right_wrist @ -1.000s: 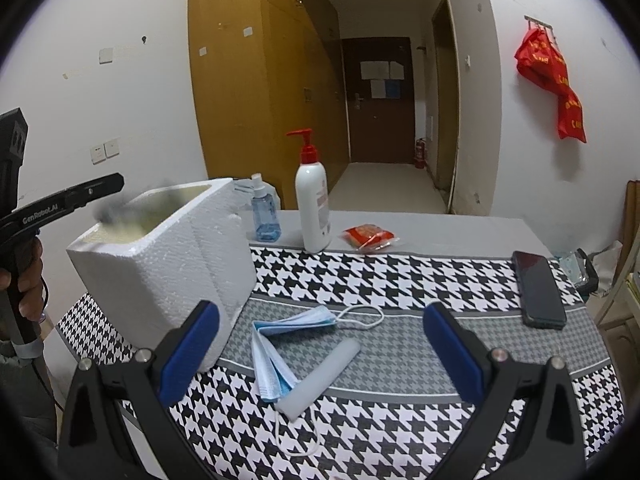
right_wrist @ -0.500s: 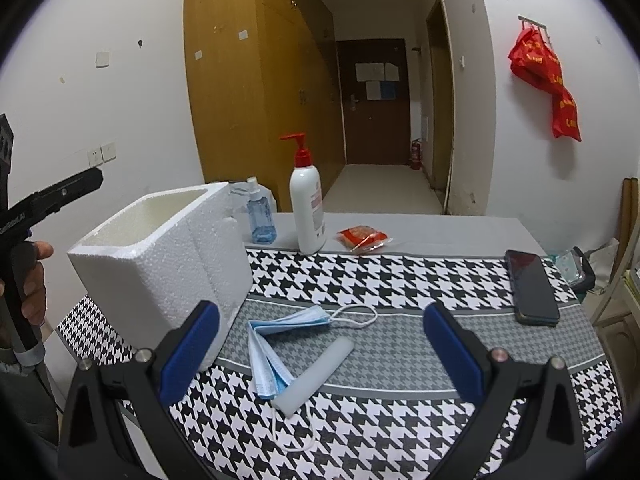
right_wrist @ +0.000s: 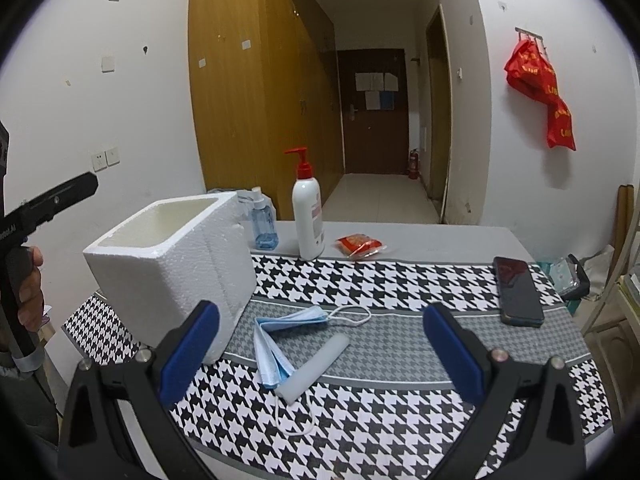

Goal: Organize soft objects

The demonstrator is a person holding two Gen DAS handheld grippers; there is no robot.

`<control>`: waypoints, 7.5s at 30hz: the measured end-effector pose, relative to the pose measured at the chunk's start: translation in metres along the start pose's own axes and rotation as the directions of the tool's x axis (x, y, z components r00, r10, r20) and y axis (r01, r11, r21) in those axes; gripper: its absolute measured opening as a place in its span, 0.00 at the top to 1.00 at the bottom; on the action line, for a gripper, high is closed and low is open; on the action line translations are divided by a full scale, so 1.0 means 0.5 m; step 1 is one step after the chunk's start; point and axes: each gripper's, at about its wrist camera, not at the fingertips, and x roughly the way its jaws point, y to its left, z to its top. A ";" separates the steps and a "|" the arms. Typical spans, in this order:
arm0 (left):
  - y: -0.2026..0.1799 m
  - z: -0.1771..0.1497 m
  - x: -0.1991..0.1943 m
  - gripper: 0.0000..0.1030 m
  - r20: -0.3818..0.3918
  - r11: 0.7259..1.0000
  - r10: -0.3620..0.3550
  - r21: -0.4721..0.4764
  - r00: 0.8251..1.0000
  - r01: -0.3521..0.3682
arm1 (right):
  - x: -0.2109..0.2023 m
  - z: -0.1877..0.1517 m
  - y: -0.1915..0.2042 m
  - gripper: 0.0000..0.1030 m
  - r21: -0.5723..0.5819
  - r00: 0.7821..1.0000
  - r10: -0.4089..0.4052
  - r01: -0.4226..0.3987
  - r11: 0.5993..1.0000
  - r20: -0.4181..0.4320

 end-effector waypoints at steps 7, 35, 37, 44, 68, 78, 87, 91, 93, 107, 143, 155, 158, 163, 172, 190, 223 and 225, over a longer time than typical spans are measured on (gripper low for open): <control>-0.019 -0.012 -0.025 0.01 0.000 1.000 -0.025 0.002 1.000 0.025 | -0.038 -0.011 0.000 0.00 0.006 1.000 -0.006 0.006 1.000 0.016; -0.132 -0.104 -0.023 0.01 -0.041 0.979 -0.192 0.060 0.981 0.194 | -0.096 -0.070 -0.010 0.00 0.016 0.998 -0.062 0.062 0.998 0.015; -0.142 -0.108 -0.014 0.01 -0.048 0.976 -0.207 0.065 0.977 0.209 | -0.097 -0.075 -0.017 0.00 0.023 0.997 -0.070 0.070 0.997 0.011; -0.174 -0.115 0.030 0.01 -0.098 0.963 -0.256 0.065 0.962 0.263 | -0.098 -0.092 -0.045 0.00 0.046 0.995 -0.103 0.103 0.994 -0.006; -0.212 -0.159 0.183 0.01 -0.249 0.958 -0.270 0.031 0.930 0.286 | -0.065 -0.114 -0.124 0.00 0.113 0.988 -0.146 0.150 0.982 -0.044; -0.188 -0.174 0.221 0.01 -0.302 0.974 -0.214 0.003 0.929 0.225 | -0.024 -0.117 -0.128 0.00 0.116 0.989 -0.130 0.138 0.984 -0.077; -0.149 -0.174 0.222 0.01 -0.306 0.991 -0.128 0.002 0.943 0.135 | 0.005 -0.116 -0.118 0.00 0.107 0.989 -0.107 0.118 0.987 -0.098; -0.117 -0.173 0.227 0.03 -0.317 0.997 -0.073 -0.029 0.945 0.067 | 0.014 -0.115 -0.112 0.00 0.099 0.990 -0.097 0.107 0.989 -0.102; -0.113 -0.176 0.232 0.04 -0.335 0.998 -0.060 -0.034 0.940 0.052 | 0.021 -0.113 -0.109 0.00 0.097 0.990 -0.091 0.101 0.990 -0.106; -0.142 -0.210 0.293 0.20 -0.463 0.998 -0.062 -0.030 0.884 0.054 | 0.069 -0.112 -0.094 0.00 0.076 0.988 -0.051 0.062 0.995 -0.145; -0.159 -0.239 0.363 0.84 -0.551 0.971 -0.224 -0.058 0.804 0.231 | 0.174 -0.117 -0.091 0.00 0.063 0.963 -0.017 0.035 0.997 -0.268; -0.123 -0.237 0.336 0.84 -0.515 0.982 -0.188 -0.072 0.836 0.177 | 0.222 -0.115 -0.030 0.00 0.040 0.943 -0.005 0.020 0.999 -0.333; -0.109 -0.234 0.329 0.84 -0.500 0.982 -0.188 -0.088 0.846 0.166 | 0.234 -0.115 -0.021 0.03 0.049 0.938 0.002 0.016 0.999 -0.346; -0.098 -0.235 0.322 0.84 -0.494 0.982 -0.187 -0.093 0.849 0.162 | 0.260 -0.124 -0.017 0.20 0.077 0.922 0.020 0.011 0.997 -0.386; -0.090 -0.233 0.311 0.84 -0.473 0.987 -0.163 -0.087 0.866 0.138 | 0.279 -0.137 0.015 0.37 0.062 0.902 0.001 0.029 0.998 -0.431; -0.073 -0.226 0.287 0.84 -0.426 0.984 -0.177 -0.099 0.887 0.149 | 0.280 -0.135 0.054 0.76 0.028 0.882 -0.059 0.081 0.996 -0.468; -0.076 -0.217 0.274 0.84 -0.389 0.983 -0.180 -0.092 0.904 0.156 | 0.234 -0.161 0.040 0.64 0.032 0.871 -0.102 0.134 0.991 -0.481; -0.076 -0.217 0.273 0.84 -0.387 0.983 -0.182 -0.092 0.904 0.158 | 0.232 -0.163 0.039 0.71 0.024 0.868 -0.112 0.141 0.990 -0.483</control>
